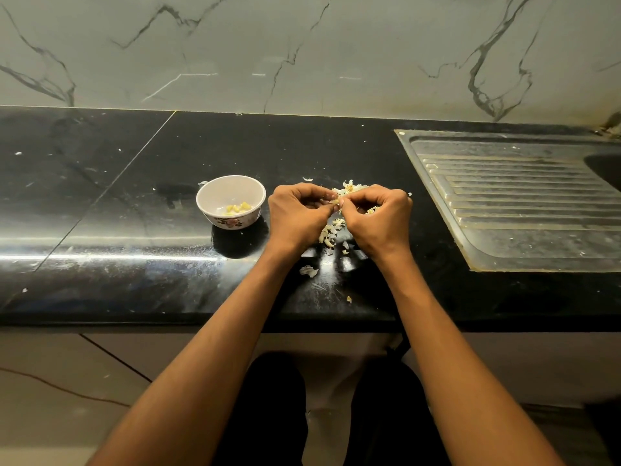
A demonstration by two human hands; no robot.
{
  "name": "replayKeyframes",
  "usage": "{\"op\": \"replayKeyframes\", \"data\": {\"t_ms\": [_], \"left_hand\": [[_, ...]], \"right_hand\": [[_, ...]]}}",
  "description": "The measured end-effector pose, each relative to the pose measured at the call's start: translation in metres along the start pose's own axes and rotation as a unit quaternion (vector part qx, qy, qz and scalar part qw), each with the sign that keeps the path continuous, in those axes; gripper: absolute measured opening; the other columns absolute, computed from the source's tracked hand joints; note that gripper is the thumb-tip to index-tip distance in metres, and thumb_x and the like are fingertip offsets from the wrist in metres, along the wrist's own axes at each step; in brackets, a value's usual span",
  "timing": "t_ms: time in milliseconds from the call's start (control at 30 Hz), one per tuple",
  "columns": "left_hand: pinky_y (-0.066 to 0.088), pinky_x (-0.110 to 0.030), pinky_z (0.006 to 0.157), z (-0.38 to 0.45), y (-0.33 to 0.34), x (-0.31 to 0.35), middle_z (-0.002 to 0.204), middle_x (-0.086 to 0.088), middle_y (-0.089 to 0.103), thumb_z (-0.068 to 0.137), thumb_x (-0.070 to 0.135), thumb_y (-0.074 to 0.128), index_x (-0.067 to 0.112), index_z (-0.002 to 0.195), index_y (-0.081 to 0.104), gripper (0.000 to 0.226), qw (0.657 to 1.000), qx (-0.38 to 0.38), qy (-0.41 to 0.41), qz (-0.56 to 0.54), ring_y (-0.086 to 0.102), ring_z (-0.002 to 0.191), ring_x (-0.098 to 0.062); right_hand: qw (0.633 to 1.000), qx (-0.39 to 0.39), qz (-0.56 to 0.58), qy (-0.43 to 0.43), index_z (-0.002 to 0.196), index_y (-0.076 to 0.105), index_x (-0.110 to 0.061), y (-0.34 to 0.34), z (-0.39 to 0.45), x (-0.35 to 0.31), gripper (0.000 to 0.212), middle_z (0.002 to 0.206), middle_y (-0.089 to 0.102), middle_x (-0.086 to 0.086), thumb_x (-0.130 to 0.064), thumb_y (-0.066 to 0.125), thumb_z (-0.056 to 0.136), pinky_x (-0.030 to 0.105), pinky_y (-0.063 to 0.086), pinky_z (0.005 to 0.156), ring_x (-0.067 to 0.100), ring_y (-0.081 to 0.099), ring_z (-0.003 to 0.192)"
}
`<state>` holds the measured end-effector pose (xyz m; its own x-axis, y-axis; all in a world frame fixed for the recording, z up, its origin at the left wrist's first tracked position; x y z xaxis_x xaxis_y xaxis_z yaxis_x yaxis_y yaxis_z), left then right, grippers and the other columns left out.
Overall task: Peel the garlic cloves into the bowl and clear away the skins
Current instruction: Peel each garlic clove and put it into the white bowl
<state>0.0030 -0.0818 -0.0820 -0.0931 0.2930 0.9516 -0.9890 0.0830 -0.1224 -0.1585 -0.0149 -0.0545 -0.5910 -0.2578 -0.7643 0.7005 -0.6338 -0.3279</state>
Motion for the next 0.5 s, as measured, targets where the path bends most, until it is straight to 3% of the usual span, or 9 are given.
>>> {"op": "replayKeyframes", "data": {"t_ms": [133, 333, 500], "left_hand": [[0.064, -0.040, 0.078, -0.0010, 0.0021, 0.0008, 0.079, -0.005, 0.078, 0.074, 0.001, 0.087, 0.010, 0.085, 0.082, 0.015, 1.000, -0.007, 0.001, -0.006, 0.075, 0.081, -0.032], [0.060, -0.025, 0.077, 0.0000, 0.0053, -0.0008, 0.083, -0.007, 0.079, 0.073, -0.007, 0.085, 0.006, 0.086, 0.080, 0.019, 0.998, -0.029, -0.006, -0.059, 0.076, 0.079, -0.014], [0.060, -0.026, 0.079, 0.0014, 0.0091, -0.0017, 0.085, -0.011, 0.077, 0.073, -0.013, 0.082, 0.001, 0.086, 0.077, 0.020, 0.993, -0.048, -0.017, -0.108, 0.074, 0.080, -0.015]], "right_hand": [[1.000, 0.001, -0.015, -0.001, 0.078, 0.082, -0.014, -0.0012, -0.0004, -0.0010, 0.008, 0.075, 0.075, -0.006, -0.019, 0.076, 0.076, 0.015, 0.052, 0.059, 0.003, 0.067, 0.061], [1.000, 0.013, -0.001, 0.012, 0.070, 0.079, -0.013, -0.0023, -0.0003, 0.0006, 0.007, 0.066, 0.072, -0.006, -0.012, 0.078, 0.077, 0.017, 0.048, 0.055, 0.002, 0.062, 0.055], [0.999, 0.018, 0.019, 0.032, 0.066, 0.077, -0.012, -0.0034, -0.0004, 0.0017, 0.012, 0.061, 0.070, -0.003, -0.009, 0.075, 0.078, 0.021, 0.048, 0.052, 0.004, 0.059, 0.053]]}}
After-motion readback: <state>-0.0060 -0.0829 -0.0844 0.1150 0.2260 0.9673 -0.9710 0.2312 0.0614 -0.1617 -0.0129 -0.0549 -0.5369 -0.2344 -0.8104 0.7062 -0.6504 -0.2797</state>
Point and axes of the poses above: each hand's wrist, its own z-axis towards the middle knuckle, its own y-axis out of the palm, x = y × z, the point moved 10 cm from there along z, towards the middle knuckle
